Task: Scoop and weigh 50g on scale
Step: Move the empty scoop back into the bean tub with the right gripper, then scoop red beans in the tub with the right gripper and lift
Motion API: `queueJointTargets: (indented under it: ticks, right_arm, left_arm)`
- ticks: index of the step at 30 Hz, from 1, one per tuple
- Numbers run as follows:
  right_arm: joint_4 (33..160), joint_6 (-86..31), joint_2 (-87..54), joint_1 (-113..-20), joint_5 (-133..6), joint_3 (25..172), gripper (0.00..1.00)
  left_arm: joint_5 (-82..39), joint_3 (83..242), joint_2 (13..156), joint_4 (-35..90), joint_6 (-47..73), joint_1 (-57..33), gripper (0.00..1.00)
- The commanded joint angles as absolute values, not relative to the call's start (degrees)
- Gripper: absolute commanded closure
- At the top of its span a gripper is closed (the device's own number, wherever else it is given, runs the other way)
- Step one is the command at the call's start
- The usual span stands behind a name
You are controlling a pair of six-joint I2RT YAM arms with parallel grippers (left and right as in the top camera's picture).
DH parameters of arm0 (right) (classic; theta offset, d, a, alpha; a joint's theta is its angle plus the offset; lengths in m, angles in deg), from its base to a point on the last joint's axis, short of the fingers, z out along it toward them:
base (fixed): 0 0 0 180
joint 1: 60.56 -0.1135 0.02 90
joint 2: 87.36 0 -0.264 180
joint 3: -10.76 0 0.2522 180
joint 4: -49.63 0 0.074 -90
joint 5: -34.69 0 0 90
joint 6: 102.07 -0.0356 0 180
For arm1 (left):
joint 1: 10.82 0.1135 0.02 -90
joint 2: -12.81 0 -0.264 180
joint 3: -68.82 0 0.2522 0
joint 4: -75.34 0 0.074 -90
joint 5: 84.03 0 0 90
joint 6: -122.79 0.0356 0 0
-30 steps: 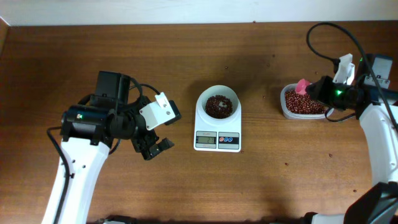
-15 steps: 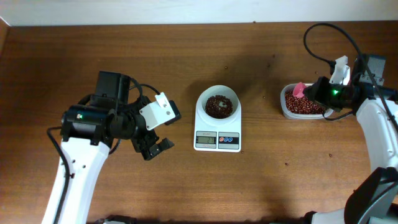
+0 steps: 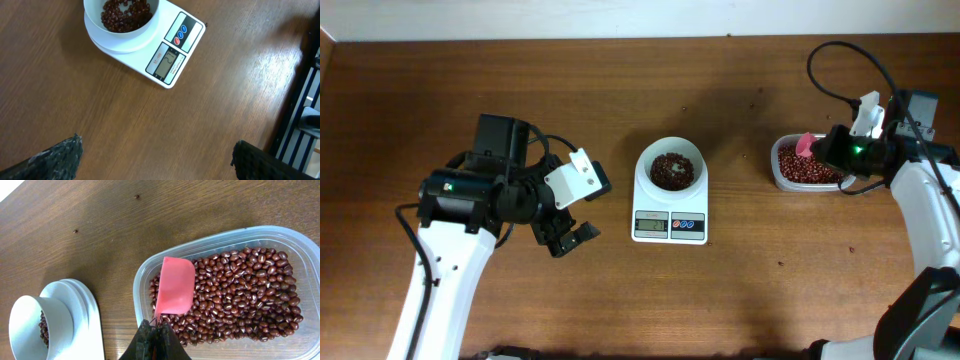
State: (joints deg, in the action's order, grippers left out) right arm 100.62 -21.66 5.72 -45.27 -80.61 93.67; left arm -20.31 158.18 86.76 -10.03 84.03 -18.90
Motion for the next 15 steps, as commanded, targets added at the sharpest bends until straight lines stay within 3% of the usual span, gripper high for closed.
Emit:
queueJointTargets:
  ticks: [1,11,15]
  right_arm:
    - [100.42,-19.16,6.05,-45.16,-79.86,93.28,0.96]
    - [102.54,-10.86,6.16,-45.16,-61.68,93.14,0.96]
    - [102.04,-10.55,8.58,-45.16,-66.64,91.96,0.96]
  left_arm:
    - [-20.51,158.57,86.91,-10.1,84.51,-18.92,0.01]
    - [-20.51,158.57,86.89,-10.1,84.51,-18.92,0.01]
    - [-20.51,158.57,86.89,-10.1,84.53,-18.92,0.01]
